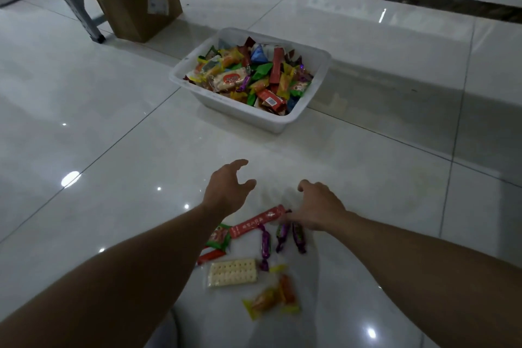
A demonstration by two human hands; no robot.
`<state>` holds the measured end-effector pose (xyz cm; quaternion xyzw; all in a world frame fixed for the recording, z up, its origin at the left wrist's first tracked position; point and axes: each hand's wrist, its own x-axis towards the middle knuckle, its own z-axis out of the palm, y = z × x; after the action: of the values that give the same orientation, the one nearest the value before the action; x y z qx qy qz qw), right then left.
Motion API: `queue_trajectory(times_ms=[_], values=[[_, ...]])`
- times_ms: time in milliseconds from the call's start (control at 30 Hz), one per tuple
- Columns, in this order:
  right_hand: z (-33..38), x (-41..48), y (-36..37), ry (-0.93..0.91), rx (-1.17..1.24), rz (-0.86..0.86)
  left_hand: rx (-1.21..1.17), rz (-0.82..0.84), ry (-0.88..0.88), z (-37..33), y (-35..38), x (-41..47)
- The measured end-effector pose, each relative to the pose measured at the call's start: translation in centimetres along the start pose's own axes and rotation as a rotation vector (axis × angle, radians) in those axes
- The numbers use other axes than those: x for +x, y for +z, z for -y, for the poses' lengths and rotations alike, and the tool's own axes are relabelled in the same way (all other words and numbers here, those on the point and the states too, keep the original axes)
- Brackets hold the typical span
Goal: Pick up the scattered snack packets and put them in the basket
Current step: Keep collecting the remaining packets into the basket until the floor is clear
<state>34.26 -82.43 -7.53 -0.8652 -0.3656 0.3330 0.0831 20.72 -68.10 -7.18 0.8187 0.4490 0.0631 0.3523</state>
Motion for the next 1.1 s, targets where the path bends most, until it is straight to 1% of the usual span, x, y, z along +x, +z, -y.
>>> queue_trajectory(times_ms=[100,300,533,700,800,900,1000,1100], values=[[0.6,-0.1,1.4,0.009,0.02,0.034,0.027,0.023,0.0,0.3,0.6,-0.5],[1.1,0.6,3.6,0.021,0.029,-0.006,0.07,0.021,0.002,1.2,0.7,-0.9],[1.0,1.9,3.6,-0.016,0.115,-0.148,0.105,0.051,-0.002,2.7,0.7,-1.4],[0.7,2.4,3.2,-0.023,0.258,-0.249,0.186,0.128,0.063,3.0,1.0,-1.8],[0.7,2.8,2.6,-0.03,0.339,-0.303,0.245,0.218,0.109,2.9,1.6,-2.0],[0.8,2.9,2.0,-0.045,0.378,-0.327,0.302,0.289,0.116,3.0,2.2,-2.1],[0.8,2.9,1.8,-0.057,0.401,-0.334,0.399,0.293,0.131,3.2,3.0,-2.2],[0.8,2.9,1.9,-0.06,0.416,-0.344,0.381,0.286,0.129,3.2,3.9,-2.3]])
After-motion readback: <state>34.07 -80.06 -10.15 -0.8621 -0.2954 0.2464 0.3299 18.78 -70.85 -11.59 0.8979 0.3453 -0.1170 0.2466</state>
